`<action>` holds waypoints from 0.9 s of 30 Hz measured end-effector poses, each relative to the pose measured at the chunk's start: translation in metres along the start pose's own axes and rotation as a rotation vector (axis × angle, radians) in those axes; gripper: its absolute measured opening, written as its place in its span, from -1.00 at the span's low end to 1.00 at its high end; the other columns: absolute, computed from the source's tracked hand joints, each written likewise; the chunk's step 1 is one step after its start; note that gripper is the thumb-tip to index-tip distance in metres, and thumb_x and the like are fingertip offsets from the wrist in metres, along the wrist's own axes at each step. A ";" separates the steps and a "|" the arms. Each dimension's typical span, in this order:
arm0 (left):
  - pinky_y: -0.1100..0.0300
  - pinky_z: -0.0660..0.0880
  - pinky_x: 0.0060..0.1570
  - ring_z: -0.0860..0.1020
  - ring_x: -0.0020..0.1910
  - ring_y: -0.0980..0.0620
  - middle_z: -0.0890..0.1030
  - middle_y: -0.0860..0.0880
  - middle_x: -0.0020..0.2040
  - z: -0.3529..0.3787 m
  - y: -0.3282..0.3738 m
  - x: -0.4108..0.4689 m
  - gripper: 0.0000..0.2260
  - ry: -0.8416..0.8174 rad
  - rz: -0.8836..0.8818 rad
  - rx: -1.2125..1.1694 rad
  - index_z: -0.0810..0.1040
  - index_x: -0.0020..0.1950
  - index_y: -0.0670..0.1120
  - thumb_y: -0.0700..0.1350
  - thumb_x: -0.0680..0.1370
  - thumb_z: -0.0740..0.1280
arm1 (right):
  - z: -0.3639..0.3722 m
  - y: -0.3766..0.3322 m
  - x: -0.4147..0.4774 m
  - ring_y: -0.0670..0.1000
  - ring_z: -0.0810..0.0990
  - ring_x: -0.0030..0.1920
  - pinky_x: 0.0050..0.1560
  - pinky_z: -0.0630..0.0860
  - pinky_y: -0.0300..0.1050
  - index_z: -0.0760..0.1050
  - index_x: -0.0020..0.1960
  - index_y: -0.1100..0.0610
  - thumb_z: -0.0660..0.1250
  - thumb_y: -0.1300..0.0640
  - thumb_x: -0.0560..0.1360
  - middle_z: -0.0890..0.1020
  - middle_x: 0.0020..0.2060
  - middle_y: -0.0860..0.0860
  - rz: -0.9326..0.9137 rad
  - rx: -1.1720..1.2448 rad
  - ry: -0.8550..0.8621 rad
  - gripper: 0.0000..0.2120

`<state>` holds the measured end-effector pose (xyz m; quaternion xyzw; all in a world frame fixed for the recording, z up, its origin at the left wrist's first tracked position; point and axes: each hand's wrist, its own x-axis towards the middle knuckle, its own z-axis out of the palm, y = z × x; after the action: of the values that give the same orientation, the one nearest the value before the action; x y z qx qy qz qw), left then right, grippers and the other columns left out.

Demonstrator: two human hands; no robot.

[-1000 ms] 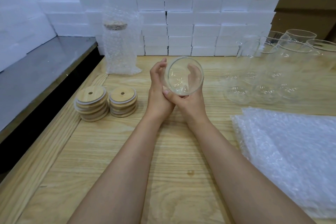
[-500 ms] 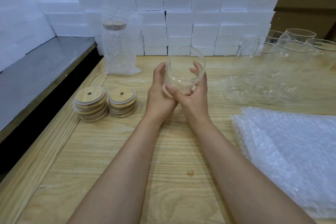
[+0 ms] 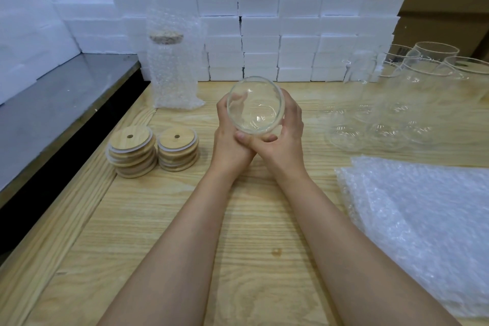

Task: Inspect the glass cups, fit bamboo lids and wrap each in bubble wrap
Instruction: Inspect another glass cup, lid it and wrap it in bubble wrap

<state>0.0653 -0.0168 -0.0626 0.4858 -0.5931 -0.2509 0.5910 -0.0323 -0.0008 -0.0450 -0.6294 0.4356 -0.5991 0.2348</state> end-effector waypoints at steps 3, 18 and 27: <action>0.59 0.34 -0.06 0.41 0.06 0.57 0.41 0.37 0.18 -0.001 0.003 -0.002 -0.28 -0.015 -0.001 0.016 0.22 0.23 0.25 0.17 0.16 0.48 | 0.000 0.000 0.000 -0.24 0.27 0.24 0.37 0.27 0.12 0.20 0.32 -0.21 0.52 -0.09 0.14 0.34 0.25 -0.18 0.045 0.011 0.019 -0.17; 0.21 0.41 0.11 0.47 0.17 0.02 0.50 0.10 0.21 -0.002 0.005 -0.004 -0.29 0.109 0.047 0.209 0.24 0.25 0.34 -0.05 0.30 0.57 | 0.001 0.013 0.001 -0.52 0.37 0.14 0.06 0.39 -0.47 0.24 0.35 -0.08 0.53 0.02 0.18 0.39 0.16 -0.41 0.120 0.250 -0.063 -0.18; 0.60 0.31 -0.17 0.43 -0.10 0.55 0.50 0.34 -0.03 -0.002 0.001 -0.001 -0.39 0.144 0.056 0.215 0.16 0.23 0.29 -0.14 0.44 0.47 | -0.001 0.008 -0.001 -0.39 0.37 0.22 0.17 0.34 -0.44 0.23 0.43 0.07 0.61 0.14 0.23 0.39 0.25 -0.25 0.023 0.143 -0.070 -0.12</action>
<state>0.0669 -0.0149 -0.0621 0.5466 -0.5858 -0.1337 0.5833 -0.0350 -0.0039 -0.0524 -0.6264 0.3908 -0.6036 0.3010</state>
